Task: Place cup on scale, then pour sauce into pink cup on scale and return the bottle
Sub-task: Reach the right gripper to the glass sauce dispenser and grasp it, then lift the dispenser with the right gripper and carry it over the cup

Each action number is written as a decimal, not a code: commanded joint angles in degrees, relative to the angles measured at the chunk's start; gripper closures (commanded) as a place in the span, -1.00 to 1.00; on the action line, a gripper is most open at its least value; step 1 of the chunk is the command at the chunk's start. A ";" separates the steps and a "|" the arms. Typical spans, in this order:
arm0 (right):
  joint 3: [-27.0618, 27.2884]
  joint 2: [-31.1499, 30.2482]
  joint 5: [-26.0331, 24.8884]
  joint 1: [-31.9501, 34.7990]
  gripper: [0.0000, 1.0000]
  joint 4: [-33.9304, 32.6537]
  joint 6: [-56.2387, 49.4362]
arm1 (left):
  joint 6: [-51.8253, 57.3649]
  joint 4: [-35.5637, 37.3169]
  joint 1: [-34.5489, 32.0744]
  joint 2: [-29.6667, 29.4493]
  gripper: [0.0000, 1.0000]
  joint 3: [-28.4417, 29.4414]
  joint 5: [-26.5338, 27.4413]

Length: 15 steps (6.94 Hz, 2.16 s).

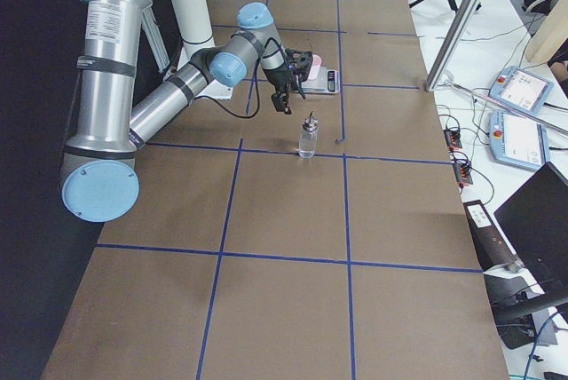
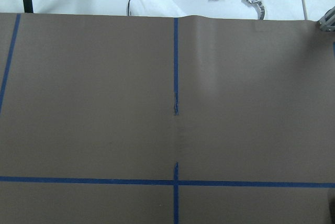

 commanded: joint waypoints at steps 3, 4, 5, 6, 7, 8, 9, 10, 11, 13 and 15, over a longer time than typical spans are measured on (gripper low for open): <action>-5.08 -1.36 -36.06 -21.59 -1.00 0.36 11.64 | 18.88 -1.90 -1.93 8.02 -1.00 1.19 0.60; -9.81 -1.27 -41.00 -22.31 -1.00 5.06 11.65 | 24.23 -4.52 -2.63 11.44 -1.00 1.97 0.68; -16.30 -1.19 -45.49 -22.49 -1.00 13.11 11.56 | 28.89 -5.07 -3.68 11.83 -1.00 4.15 0.69; -20.98 -1.01 -48.58 -23.36 -1.00 18.68 11.48 | 31.64 -5.16 -4.82 11.92 -1.00 5.48 0.60; -23.89 -0.84 -50.96 -23.81 -1.00 19.86 11.39 | 31.93 -5.16 -4.92 11.92 -1.00 5.58 0.60; -25.84 1.69 -52.46 -23.90 -1.00 19.88 11.04 | 31.93 -5.16 -4.83 11.92 -1.00 5.76 0.60; -28.55 4.15 -52.65 -23.90 -1.00 19.88 10.86 | 31.93 -5.16 -4.83 11.83 -1.00 5.85 0.60; -31.37 4.61 -53.09 -23.90 -1.00 19.96 10.95 | 31.93 -5.16 -4.83 11.83 -1.00 6.19 0.51; -32.70 4.61 -53.96 -23.99 -1.00 19.96 10.95 | 31.93 -5.25 -4.83 11.83 -1.00 6.72 0.51; -33.15 5.05 -54.15 -23.20 -1.00 19.96 10.77 | 31.75 -5.25 -4.83 11.74 -1.00 6.90 0.51; -35.78 7.59 -54.06 -20.84 -0.99 19.88 9.81 | 31.58 -5.25 -4.83 11.65 -1.00 6.90 0.51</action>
